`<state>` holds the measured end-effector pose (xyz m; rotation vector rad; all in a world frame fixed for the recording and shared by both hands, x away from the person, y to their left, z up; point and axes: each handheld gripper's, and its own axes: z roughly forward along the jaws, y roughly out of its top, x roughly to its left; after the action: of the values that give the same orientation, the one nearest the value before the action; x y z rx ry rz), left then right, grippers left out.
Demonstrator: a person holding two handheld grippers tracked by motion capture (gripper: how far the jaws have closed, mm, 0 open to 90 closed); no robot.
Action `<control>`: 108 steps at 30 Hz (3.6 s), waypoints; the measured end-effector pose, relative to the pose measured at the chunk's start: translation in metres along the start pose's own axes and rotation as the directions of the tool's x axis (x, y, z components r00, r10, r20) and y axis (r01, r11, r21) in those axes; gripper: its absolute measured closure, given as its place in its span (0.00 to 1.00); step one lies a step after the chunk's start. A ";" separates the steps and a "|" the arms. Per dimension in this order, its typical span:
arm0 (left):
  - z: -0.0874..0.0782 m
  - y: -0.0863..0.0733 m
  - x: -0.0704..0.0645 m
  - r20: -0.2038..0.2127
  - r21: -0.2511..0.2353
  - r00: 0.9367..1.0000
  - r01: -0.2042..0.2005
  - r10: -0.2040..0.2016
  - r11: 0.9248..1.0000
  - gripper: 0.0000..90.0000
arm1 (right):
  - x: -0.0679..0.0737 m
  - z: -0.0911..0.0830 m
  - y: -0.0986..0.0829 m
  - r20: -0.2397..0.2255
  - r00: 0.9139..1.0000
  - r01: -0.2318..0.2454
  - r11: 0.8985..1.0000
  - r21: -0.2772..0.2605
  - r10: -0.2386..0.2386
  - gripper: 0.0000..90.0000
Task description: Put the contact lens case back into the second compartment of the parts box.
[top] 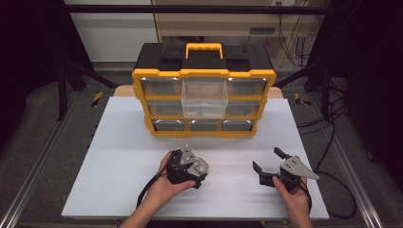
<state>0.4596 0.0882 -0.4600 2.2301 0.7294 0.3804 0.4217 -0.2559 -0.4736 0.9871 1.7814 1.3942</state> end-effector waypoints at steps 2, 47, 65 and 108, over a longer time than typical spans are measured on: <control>0.005 0.001 0.001 -0.004 0.015 1.000 0.011 -0.010 1.000 0.10 | 0.000 0.000 0.000 -0.001 1.000 0.001 1.000 0.001 -0.001 0.06; -0.033 0.042 -0.011 -0.009 -0.009 0.999 -0.050 0.050 0.999 0.29 | 0.001 0.003 -0.001 -0.024 1.000 0.006 1.000 0.012 -0.006 0.05; -0.122 0.105 -0.020 -0.011 -0.146 0.994 -0.110 0.110 0.983 0.29 | 0.010 0.009 -0.001 -0.040 0.999 0.025 0.999 0.033 -0.023 0.04; -0.198 0.207 0.005 -0.116 -0.295 0.990 -0.114 0.083 0.949 0.29 | 0.009 0.007 0.000 -0.025 1.000 0.020 0.999 0.031 -0.019 0.04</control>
<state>0.4503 0.0873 -0.1733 1.9729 0.5709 0.6167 0.4235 -0.2443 -0.4759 0.9701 1.8306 1.3760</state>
